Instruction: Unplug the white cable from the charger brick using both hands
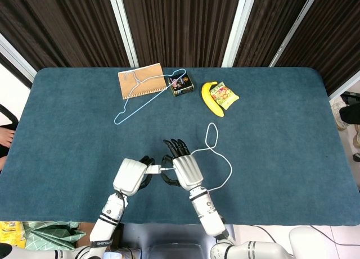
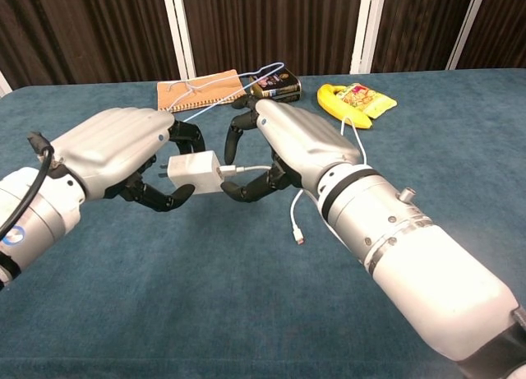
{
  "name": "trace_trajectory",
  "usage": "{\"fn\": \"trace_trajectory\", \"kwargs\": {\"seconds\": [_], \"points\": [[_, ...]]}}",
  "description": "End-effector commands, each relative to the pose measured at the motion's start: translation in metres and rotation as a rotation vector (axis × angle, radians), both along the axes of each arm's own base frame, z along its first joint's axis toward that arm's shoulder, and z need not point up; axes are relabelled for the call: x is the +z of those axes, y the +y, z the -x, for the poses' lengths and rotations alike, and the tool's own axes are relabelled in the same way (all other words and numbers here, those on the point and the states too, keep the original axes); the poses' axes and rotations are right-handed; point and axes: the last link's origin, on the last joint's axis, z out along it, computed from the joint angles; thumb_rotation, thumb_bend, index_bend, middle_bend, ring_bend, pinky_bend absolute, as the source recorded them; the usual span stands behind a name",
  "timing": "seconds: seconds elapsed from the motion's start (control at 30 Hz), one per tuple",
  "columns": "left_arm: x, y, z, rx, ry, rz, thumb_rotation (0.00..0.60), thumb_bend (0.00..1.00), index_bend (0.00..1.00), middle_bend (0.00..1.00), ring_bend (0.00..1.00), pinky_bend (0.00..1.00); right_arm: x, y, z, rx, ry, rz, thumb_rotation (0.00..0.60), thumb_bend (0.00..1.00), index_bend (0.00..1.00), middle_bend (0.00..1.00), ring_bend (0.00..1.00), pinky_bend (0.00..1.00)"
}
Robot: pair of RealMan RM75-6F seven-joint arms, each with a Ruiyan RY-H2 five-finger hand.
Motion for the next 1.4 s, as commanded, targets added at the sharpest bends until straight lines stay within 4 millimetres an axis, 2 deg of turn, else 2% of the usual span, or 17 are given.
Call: {"fn": "trace_trajectory", "kwargs": {"seconds": [0.03, 0.57, 0.77, 1.03, 1.4], "points": [[0.000, -0.001, 0.000, -0.003, -0.001, 0.001, 0.600, 0.67, 0.72, 0.77, 1.00, 1.00, -0.001, 0.000, -0.001, 0.000, -0.004, -0.003, 0.600, 0.44, 0.65, 0.19, 0.00, 0.00], [0.000, -0.002, -0.001, -0.012, -0.003, 0.005, 0.600, 0.67, 0.72, 0.77, 1.00, 1.00, -0.006, 0.002, -0.004, 0.003, -0.008, -0.012, 0.600, 0.49, 0.69, 0.21, 0.00, 0.00], [0.001, -0.002, -0.001, -0.013, -0.001, 0.006, 0.600, 0.67, 0.72, 0.77, 1.00, 1.00, -0.005, 0.002, -0.006, 0.003, -0.015, -0.001, 0.600, 0.59, 0.77, 0.24, 0.02, 0.00], [0.001, -0.004, -0.002, -0.022, -0.004, 0.010, 0.600, 0.67, 0.72, 0.77, 1.00, 1.00, -0.003, 0.001, -0.007, -0.003, -0.018, 0.002, 0.600, 0.65, 0.86, 0.28, 0.05, 0.00], [-0.001, 0.001, -0.001, -0.024, -0.005, 0.009, 0.600, 0.67, 0.72, 0.77, 1.00, 1.00, 0.008, -0.002, -0.002, -0.009, 0.033, 0.009, 0.600, 0.66, 0.86, 0.28, 0.05, 0.00]]}}
